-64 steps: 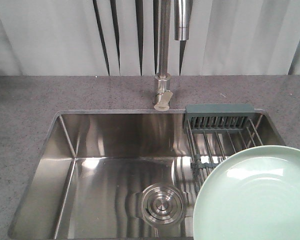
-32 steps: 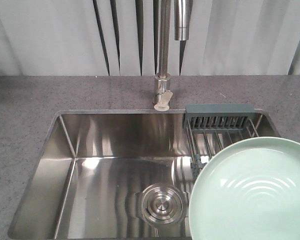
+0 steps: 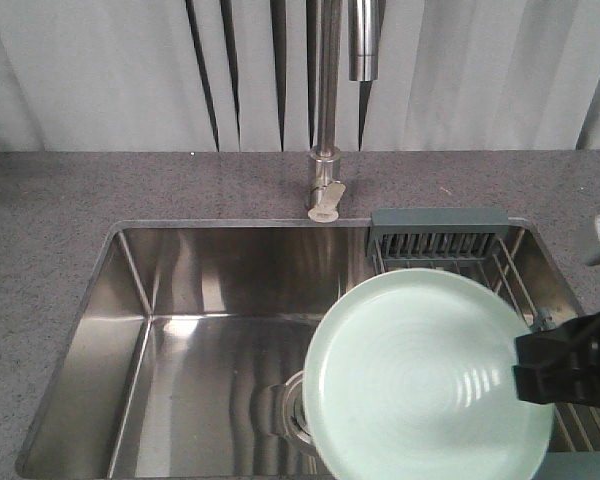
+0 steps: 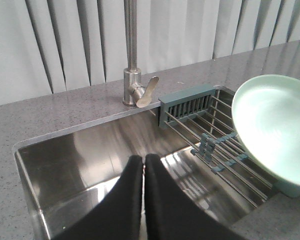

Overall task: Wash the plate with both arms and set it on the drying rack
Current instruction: 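Swing the pale green plate over the sink basin with the right gripper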

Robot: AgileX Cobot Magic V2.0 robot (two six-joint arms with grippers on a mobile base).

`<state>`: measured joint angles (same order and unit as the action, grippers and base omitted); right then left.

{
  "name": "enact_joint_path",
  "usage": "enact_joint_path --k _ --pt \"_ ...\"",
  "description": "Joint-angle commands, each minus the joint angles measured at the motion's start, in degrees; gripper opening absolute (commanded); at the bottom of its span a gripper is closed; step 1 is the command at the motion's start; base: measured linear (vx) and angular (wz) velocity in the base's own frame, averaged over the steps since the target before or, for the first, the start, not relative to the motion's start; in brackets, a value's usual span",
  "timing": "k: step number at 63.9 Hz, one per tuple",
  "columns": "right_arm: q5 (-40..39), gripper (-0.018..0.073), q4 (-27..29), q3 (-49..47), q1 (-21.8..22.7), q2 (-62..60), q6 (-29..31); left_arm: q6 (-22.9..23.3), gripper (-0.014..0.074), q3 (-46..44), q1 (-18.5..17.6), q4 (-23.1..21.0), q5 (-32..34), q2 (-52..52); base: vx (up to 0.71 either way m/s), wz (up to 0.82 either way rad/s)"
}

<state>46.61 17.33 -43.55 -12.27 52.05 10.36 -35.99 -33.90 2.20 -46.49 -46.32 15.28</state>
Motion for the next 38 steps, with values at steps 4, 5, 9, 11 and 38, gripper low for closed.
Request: enact_joint_path --k 4,5,9,11,38 --pt "-3.0 -0.0002 16.5 -1.8 0.0 7.8 13.9 0.1 -0.0006 -0.2 0.0 0.9 5.4 -0.3 0.0 0.0" --pt "-3.6 -0.0002 19.5 -1.8 0.0 8.8 15.6 0.1 -0.0006 -0.2 0.0 1.2 5.4 -0.4 0.0 0.0" --pt "-5.1 -0.0002 24.0 -1.9 -0.5 11.7 19.2 0.4 -0.0006 -0.2 0.0 2.5 5.4 -0.4 0.0 0.0" --pt "-6.5 -0.0002 26.2 -2.1 -1.6 13.3 20.4 0.4 -0.0006 -0.2 0.0 3.1 5.4 -0.4 0.0 0.0" --pt "-21.7 -0.0002 19.1 -18.5 -9.9 35.2 10.5 0.4 -0.0006 -0.2 0.0 4.8 5.0 -0.4 0.0 0.0"
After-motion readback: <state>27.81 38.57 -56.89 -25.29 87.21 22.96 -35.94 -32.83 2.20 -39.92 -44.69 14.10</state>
